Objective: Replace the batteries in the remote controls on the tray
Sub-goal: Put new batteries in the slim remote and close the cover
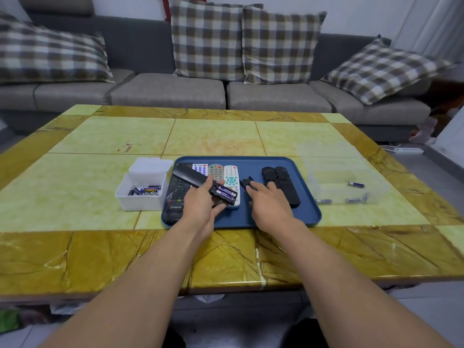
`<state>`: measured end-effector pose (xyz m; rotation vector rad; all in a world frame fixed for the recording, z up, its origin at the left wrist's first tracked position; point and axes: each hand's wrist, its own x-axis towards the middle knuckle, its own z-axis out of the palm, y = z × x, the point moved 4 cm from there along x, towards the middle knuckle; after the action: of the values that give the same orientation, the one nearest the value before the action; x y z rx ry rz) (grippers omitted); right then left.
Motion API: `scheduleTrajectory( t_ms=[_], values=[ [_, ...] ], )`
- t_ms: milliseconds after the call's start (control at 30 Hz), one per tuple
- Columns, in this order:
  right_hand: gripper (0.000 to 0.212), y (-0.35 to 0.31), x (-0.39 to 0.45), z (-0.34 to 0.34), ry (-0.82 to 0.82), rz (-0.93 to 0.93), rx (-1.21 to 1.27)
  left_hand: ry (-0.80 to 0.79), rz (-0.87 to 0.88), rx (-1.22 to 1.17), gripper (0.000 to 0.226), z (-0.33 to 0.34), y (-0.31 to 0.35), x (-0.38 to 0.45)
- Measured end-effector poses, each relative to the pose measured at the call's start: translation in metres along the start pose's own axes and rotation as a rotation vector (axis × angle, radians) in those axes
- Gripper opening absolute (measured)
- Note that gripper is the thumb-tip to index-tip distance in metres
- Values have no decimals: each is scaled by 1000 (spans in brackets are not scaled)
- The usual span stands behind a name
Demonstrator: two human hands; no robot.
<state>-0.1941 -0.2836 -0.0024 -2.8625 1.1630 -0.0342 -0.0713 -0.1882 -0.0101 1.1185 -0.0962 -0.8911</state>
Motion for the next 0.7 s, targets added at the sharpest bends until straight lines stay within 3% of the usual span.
scheduleTrajectory(
  t_ms=[133,700],
  values=[
    [25,-1,1,1,104,86,43,-33,-18,-36,24,-1,4,-1],
    [31,-2,-16,-16,67,209,333,-35,-17,-42,13,-9,12,-5]
  ],
)
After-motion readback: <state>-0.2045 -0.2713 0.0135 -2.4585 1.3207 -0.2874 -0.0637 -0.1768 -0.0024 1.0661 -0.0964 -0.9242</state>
